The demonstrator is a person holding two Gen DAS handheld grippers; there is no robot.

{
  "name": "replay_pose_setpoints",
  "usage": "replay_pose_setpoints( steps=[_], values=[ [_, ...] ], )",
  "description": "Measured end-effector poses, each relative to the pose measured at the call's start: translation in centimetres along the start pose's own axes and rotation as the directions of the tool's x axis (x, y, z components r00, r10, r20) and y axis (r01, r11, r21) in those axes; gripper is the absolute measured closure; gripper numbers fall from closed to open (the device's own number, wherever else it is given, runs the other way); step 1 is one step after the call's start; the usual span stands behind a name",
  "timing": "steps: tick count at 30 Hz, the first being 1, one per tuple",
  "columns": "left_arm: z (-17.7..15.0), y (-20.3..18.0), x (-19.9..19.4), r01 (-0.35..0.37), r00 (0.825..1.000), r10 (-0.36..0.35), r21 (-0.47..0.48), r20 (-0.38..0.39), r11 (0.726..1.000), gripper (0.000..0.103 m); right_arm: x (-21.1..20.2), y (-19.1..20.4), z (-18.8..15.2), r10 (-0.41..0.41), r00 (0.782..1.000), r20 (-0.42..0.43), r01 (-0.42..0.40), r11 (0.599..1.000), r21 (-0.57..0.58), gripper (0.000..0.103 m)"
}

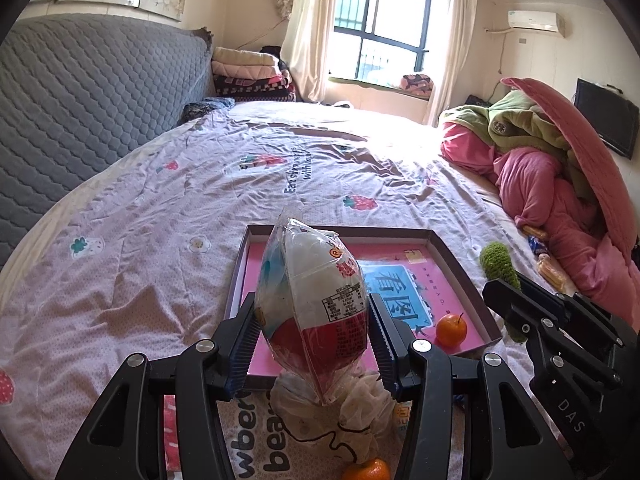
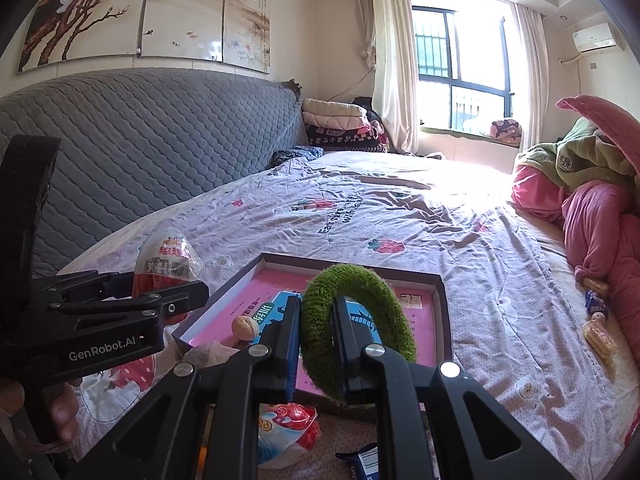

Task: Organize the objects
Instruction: 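Carry the green ring in the right tool toward the tray while the left carries the clear bag, then lower the green ring onto the book and open the right tool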

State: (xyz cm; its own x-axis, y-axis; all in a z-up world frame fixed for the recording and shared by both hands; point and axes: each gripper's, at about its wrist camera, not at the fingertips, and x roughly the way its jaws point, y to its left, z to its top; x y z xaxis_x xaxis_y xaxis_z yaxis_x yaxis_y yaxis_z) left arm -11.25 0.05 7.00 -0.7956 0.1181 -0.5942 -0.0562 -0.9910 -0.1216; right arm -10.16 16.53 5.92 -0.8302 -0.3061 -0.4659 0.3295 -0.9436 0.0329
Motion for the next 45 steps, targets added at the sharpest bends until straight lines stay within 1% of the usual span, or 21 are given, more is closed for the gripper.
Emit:
replay_pose_setpoints(
  steps=[9,16,21,26,31,36,45],
  values=[
    [1.7,0.7,1.0,-0.015,1.0,0.015,0.0,0.003,1.0,0.049,1.0,0.0,0.7,0.0,1.0,0.0,0.0,1.0,-0.016,0.087],
    [2.1,0.2,2.4,-0.014,1.0,0.014,0.006,-0.002,1.0,0.049,2.1,-0.6,1.0,0.0,1.0,-0.01,0.0,1.0,-0.016,0.087],
    [1.7,-0.5,4.1,-0.009,1.0,0.01,0.018,-0.027,1.0,0.049,3.6,-0.7,0.6,0.002,0.999,-0.038,-0.003,1.0,-0.017,0.087],
    [1.0,-1.3,6.4,-0.011,0.998,0.015,0.051,-0.065,0.999,0.049,5.1,-0.8,-0.1,0.003,0.998,-0.066,-0.005,0.999,-0.033,0.087],
    [0.2,-1.5,8.1,-0.005,0.995,0.011,0.061,-0.099,0.998,0.049,6.8,-1.0,-1.4,0.003,0.993,-0.117,-0.008,0.999,-0.037,0.087],
    [-0.5,-1.6,9.3,0.005,0.992,0.004,0.064,-0.127,0.998,0.049,7.8,-1.1,-2.5,0.014,0.988,-0.151,-0.021,0.999,-0.042,0.088],
    [-1.6,-2.0,10.7,0.02,0.986,-0.004,0.097,-0.168,0.995,0.049,8.6,-0.5,-3.8,0.015,0.984,-0.179,-0.031,0.996,-0.084,0.088]
  ],
)
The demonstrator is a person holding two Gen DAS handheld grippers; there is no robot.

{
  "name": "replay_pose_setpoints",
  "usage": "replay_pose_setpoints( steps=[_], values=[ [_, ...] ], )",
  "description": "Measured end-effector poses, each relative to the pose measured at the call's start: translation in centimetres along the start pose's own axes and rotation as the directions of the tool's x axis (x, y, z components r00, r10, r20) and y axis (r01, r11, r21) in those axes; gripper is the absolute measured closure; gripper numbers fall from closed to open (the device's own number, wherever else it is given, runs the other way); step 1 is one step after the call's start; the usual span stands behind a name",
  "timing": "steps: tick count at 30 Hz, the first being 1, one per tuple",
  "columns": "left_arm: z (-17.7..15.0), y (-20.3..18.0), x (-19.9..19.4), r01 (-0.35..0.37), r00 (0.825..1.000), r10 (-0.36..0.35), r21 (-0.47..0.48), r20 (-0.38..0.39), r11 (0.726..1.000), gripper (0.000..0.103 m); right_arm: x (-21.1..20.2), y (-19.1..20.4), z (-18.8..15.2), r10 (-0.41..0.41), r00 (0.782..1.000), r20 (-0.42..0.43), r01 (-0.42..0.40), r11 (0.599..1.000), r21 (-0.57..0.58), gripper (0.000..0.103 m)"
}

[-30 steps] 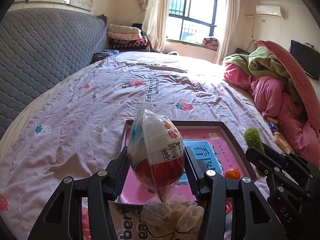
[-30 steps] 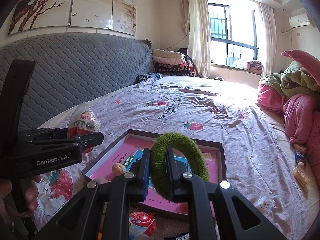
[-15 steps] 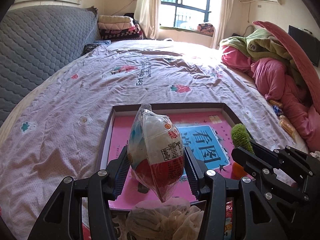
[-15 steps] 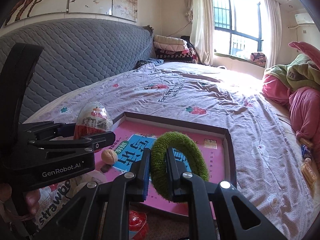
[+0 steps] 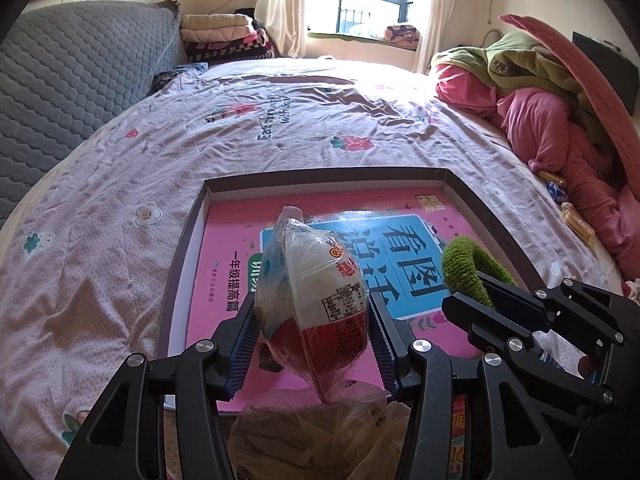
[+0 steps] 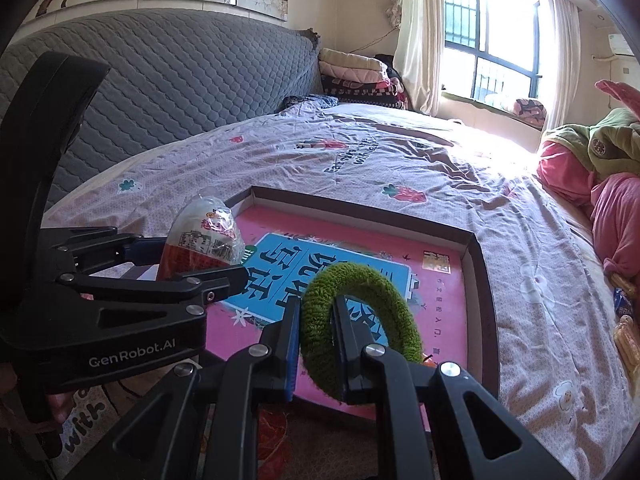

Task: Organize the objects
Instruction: 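Lower the green ring onto the book and open the right tool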

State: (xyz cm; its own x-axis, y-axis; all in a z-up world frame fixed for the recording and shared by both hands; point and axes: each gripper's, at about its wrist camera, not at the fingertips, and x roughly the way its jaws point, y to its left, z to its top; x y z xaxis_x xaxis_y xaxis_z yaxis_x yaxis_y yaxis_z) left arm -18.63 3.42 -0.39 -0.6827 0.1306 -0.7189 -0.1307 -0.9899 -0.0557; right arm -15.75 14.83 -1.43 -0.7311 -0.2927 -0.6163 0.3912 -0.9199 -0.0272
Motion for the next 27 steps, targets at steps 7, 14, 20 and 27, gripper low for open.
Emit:
replay_pose_setpoints(
  steps=[7,14,20,27],
  values=[
    [-0.5,0.1,0.7,0.002,1.0,-0.002,0.01,-0.031,1.0,0.049,1.3,0.2,-0.7,0.01,0.999,-0.044,-0.011,1.0,-0.012,0.088],
    [-0.7,-0.2,1.2,0.002,0.999,-0.001,0.022,-0.04,1.0,0.049,2.2,-0.1,-1.3,0.021,0.997,-0.08,-0.019,1.0,0.018,0.088],
    [-0.6,-0.5,1.6,0.007,0.999,-0.006,0.029,-0.049,1.0,0.049,2.3,-0.5,-1.3,0.027,0.995,-0.097,-0.023,0.999,0.043,0.088],
    [-0.7,-0.8,2.6,0.001,0.997,0.001,0.037,-0.073,0.999,0.049,2.2,-0.6,-1.1,0.013,0.991,-0.132,-0.008,0.999,0.039,0.087]
  ],
)
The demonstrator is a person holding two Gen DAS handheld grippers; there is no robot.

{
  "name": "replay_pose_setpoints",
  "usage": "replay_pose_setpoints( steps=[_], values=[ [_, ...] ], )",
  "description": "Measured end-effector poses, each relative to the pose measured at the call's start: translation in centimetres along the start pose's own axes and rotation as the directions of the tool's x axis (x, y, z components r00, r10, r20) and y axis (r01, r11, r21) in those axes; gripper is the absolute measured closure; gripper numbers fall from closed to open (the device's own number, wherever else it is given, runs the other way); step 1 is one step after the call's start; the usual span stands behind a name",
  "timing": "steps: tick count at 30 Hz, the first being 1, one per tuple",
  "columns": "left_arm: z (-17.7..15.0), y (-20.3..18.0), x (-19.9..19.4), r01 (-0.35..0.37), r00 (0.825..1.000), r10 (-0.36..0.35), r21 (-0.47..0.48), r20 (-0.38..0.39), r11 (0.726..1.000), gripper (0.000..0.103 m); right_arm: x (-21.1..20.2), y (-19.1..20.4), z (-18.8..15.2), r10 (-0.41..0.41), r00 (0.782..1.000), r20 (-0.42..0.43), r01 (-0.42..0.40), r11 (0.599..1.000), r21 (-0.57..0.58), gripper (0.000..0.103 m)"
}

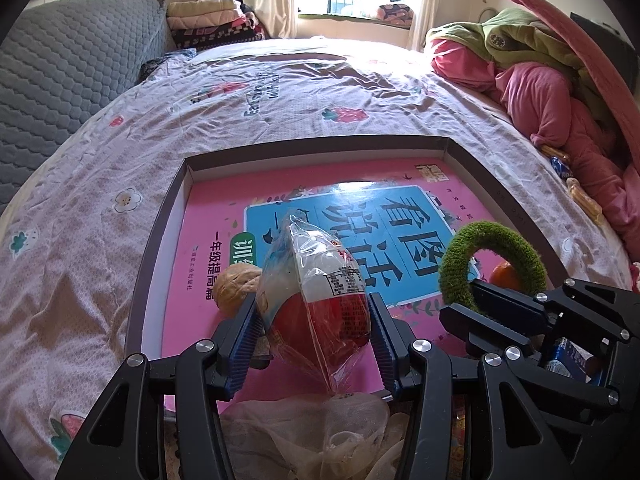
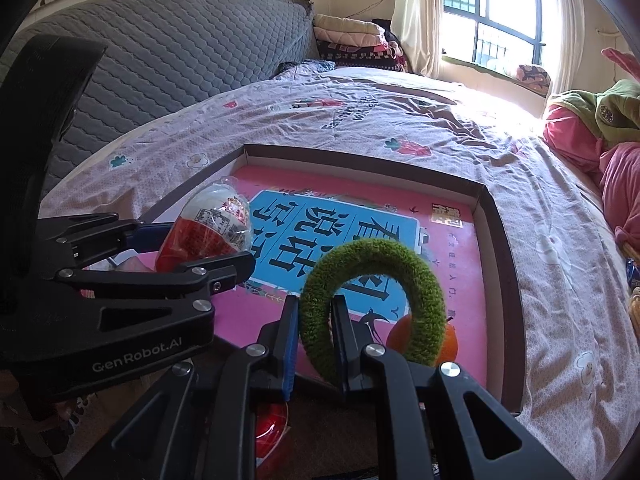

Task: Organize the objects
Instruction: 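Lower the green ring onto the book and open the right tool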

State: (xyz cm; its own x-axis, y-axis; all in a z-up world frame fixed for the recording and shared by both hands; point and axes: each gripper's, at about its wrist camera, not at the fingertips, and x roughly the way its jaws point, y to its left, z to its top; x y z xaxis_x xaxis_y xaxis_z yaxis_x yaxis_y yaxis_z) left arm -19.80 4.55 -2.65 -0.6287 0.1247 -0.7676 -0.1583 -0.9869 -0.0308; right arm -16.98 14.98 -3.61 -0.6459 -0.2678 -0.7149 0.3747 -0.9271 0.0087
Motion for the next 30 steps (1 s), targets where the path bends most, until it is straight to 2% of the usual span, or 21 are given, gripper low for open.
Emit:
replay_pose_setpoints(
  steps=[5,9,17,24,30],
  values=[
    [0.1,-0.1,0.7,-0.006,1.0,0.006,0.004,-0.017,1.0,0.049,-0.1,0.2,0.2,-0.039,0.999,-0.017,0.039,0.998,-0.041,0.08],
    [0.3,-0.1,1.0,-0.015,0.999,0.015,0.006,-0.028,1.0,0.049,-0.1,-0.2,0.3,-0.031,0.999,-0.025,0.03,0.999,-0.02,0.074],
    [0.0,0.4,1.1,-0.017,0.999,0.016,-0.016,-0.052,1.0,0.049,-0.2,-0.2,0.3,-0.025,0.999,-0.029,0.025,1.0,-0.01,0.072],
    [0.0,1.2,1.0,-0.011,0.998,0.007,-0.054,-0.064,0.998,0.049,-0.4,-0.3,0.3,-0.023,0.999,-0.028,0.023,1.0,-0.005,0.063],
    [0.0,1.5,0.9,-0.018,0.997,0.013,-0.065,-0.077,0.998,0.049,-0.5,-0.2,0.3,-0.02,0.999,-0.028,0.02,1.0,-0.005,0.061]
  ],
)
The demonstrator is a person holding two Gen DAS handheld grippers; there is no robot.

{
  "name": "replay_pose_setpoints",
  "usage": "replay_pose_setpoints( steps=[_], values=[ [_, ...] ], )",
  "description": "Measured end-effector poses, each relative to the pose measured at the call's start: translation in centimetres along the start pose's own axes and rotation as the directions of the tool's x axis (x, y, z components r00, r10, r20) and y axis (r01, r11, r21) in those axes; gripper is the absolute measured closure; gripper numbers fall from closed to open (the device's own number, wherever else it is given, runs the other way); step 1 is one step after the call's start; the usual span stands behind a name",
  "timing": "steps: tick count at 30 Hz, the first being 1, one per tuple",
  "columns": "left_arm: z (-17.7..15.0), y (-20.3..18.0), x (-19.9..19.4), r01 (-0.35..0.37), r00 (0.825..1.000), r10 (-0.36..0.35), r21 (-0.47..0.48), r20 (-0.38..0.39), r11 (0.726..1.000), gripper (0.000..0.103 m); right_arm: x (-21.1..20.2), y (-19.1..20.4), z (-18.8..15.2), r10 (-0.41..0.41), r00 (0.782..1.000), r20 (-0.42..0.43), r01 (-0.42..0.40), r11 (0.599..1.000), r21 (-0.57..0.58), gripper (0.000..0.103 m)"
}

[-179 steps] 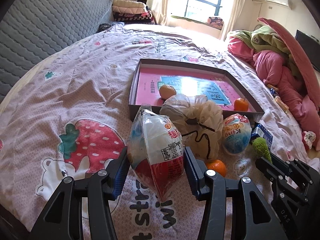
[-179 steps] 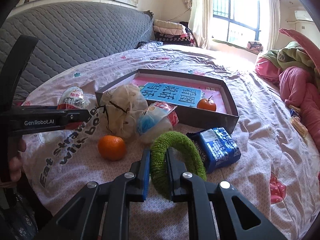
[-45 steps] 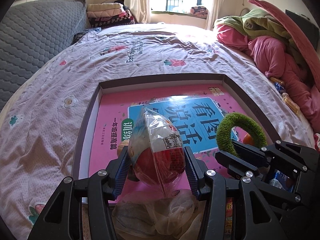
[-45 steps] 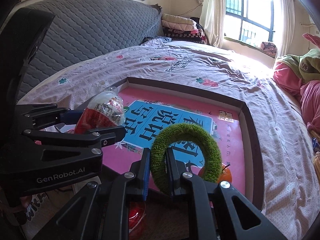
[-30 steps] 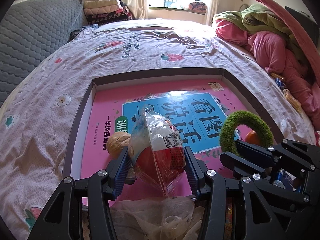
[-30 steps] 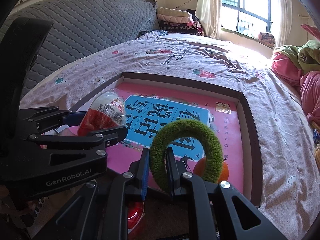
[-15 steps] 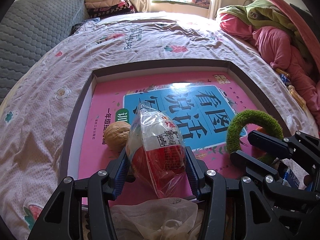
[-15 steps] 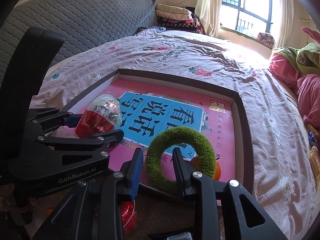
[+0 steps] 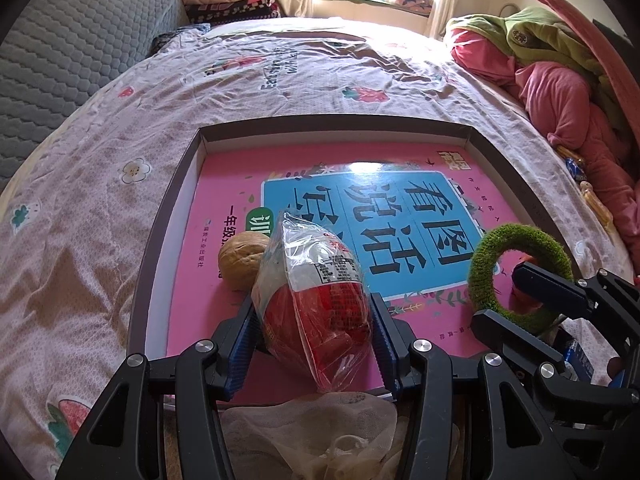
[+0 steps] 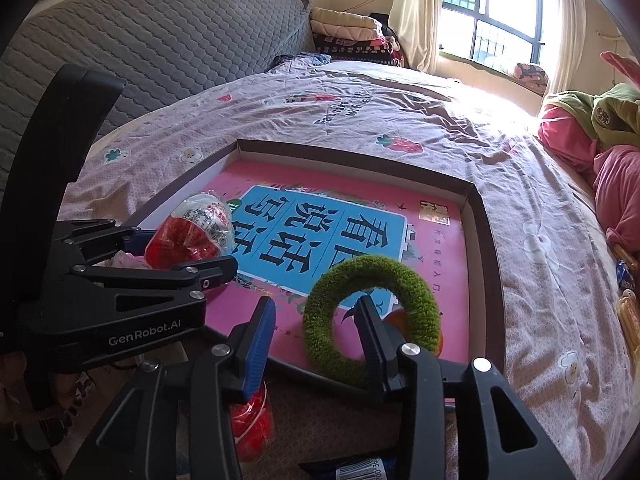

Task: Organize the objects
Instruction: 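Lower the green ring onto the book and open the right tool, then lower the clear bag onto the book and open the left tool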

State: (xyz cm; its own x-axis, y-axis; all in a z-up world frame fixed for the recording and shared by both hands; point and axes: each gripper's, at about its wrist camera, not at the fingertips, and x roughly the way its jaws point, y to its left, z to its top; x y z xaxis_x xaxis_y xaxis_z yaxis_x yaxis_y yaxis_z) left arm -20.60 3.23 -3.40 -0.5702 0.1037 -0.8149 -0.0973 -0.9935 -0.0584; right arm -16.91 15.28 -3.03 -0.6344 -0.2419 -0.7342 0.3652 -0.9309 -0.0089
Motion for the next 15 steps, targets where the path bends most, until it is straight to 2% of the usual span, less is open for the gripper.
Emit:
replay_pose_setpoints(
  steps=[15],
  values=[
    [0.0,-1.2,-0.4,0.002,1.0,-0.001,0.031,-0.021,1.0,0.047,-1.5,-0.7,0.6,-0.002,0.999,0.036,0.001,0.999,0.039,0.06]
  ],
)
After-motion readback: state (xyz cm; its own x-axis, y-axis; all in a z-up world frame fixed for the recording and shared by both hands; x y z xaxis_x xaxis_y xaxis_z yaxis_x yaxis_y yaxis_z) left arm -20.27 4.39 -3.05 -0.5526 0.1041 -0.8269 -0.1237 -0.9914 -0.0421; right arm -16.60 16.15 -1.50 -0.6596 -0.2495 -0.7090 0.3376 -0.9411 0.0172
